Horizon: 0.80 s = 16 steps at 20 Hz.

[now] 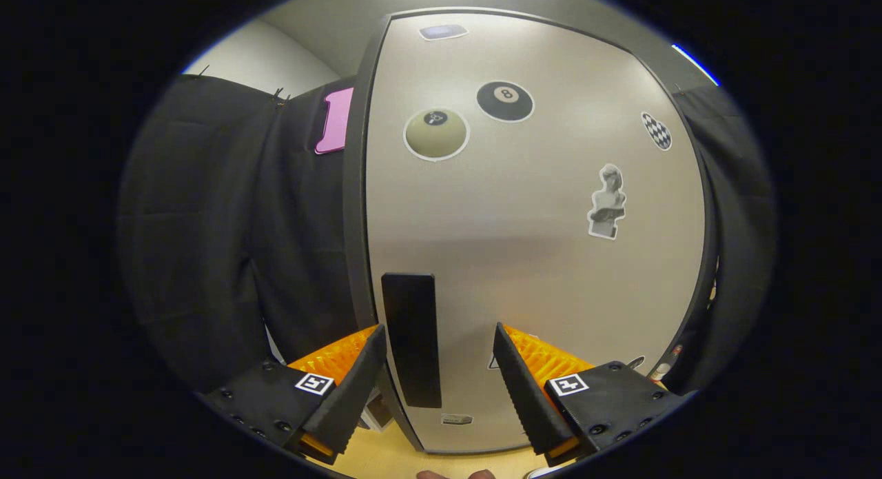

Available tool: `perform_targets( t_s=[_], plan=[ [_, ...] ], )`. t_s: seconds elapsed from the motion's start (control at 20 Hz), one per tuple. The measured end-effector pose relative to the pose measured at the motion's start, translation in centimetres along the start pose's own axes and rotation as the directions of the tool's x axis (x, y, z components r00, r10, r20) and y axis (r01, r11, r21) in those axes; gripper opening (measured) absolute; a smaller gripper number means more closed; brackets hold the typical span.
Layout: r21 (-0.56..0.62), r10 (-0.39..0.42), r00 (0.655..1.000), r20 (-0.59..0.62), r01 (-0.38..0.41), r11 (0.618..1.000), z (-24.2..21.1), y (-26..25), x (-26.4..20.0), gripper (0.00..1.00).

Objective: Open the shoe cabinet door, grab the shoes and put them into the shoe cabinet, then close the shoe cabinet door.

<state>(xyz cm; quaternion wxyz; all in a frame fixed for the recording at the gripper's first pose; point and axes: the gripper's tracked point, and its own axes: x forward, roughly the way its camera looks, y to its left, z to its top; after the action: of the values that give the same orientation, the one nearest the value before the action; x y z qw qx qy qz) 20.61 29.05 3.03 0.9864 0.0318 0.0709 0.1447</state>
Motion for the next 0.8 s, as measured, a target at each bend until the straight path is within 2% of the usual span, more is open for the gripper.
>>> perform_targets(
  t_s=[0.1,0.3,0.35,0.5,0.8],
  plan=[
    [0.013,-0.012,1.000,-0.026,0.012,1.000,-0.6,-0.1,0.2,0.96],
    [0.030,0.030,0.999,-0.040,-0.029,0.999,-0.8,1.3,0.4,0.68],
    [0.029,0.035,0.999,-0.040,-0.034,0.999,-0.8,1.5,0.2,0.55],
    [-0.006,0.021,0.999,-0.036,-0.021,1.000,-0.9,1.6,0.1,0.38],
    [0.003,0.067,0.998,-0.022,-0.067,0.998,-0.8,1.6,0.0,0.18]
  ],
)
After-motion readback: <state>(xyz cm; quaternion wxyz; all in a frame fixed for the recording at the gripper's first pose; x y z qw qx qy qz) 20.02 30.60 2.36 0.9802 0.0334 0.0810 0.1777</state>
